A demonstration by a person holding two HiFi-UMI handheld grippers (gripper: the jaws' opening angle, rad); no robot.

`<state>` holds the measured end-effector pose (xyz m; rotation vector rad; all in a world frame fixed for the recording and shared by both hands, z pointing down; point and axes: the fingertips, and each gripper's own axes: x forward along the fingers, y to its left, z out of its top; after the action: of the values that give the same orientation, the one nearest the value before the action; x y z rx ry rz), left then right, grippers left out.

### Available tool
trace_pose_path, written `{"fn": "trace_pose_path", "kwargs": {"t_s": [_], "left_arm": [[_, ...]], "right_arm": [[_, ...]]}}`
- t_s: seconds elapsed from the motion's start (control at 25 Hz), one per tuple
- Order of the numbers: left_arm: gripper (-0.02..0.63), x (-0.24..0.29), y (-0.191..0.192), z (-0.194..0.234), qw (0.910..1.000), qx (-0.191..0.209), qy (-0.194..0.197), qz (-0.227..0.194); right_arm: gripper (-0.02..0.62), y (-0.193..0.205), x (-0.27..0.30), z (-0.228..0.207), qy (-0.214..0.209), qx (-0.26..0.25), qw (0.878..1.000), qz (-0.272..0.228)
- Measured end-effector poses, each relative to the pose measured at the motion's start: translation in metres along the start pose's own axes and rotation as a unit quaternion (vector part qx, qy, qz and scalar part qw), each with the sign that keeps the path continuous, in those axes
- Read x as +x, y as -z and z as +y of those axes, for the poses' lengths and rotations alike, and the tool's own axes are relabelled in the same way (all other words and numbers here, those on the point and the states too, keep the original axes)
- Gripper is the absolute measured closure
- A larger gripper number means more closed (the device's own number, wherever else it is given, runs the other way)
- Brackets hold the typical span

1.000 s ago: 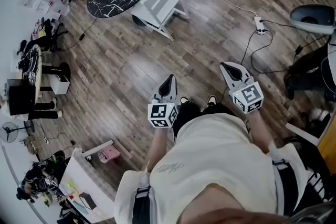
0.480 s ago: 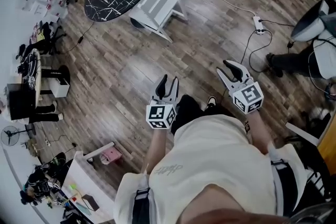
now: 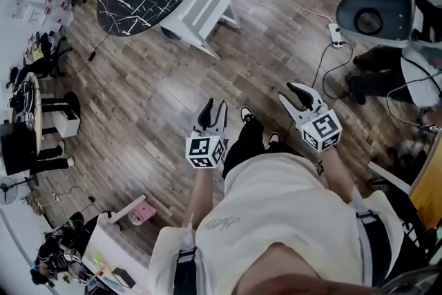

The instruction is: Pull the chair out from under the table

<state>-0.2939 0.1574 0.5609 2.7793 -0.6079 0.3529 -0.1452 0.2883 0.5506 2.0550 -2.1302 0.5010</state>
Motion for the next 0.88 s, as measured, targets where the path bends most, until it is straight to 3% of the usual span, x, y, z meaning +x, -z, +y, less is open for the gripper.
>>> {"fn": "trace_pose_path", "kwargs": {"t_s": [0.12, 0.28, 0.36, 0.52, 0.76, 0.88], "left_arm": [[0.443, 0.028, -0.029, 0.021, 0.9997, 0.015, 0.004, -0.021], [0.443, 0.063, -0.061, 0.039, 0.9940, 0.106, 0.010, -0.028], [0.443, 0.075, -0.074, 0.043, 0.9912, 0.126, 0.026, -0.031], [0.443, 0.099, -0.083, 0.048, 0.9914, 0.116, 0.055, -0.023], [0.443, 0.134, -0.079, 0.051, 0.9939, 0.080, 0.075, -0.008], [0.443, 0.158, -0.078, 0.050, 0.9934, 0.083, 0.079, 0.008]], "right_arm": [[0.441, -0.030, 0.029, -0.011, -0.004, -0.019, 1.000, -0.002], [0.440, -0.065, 0.068, -0.028, 0.003, -0.042, 0.999, -0.004], [0.440, -0.077, 0.081, -0.035, 0.012, -0.043, 0.999, -0.013], [0.440, -0.089, 0.098, -0.050, 0.030, -0.029, 0.999, -0.017], [0.440, -0.087, 0.112, -0.077, 0.038, -0.022, 0.999, 0.001], [0.440, -0.083, 0.123, -0.094, 0.035, -0.009, 0.999, 0.015]]}}
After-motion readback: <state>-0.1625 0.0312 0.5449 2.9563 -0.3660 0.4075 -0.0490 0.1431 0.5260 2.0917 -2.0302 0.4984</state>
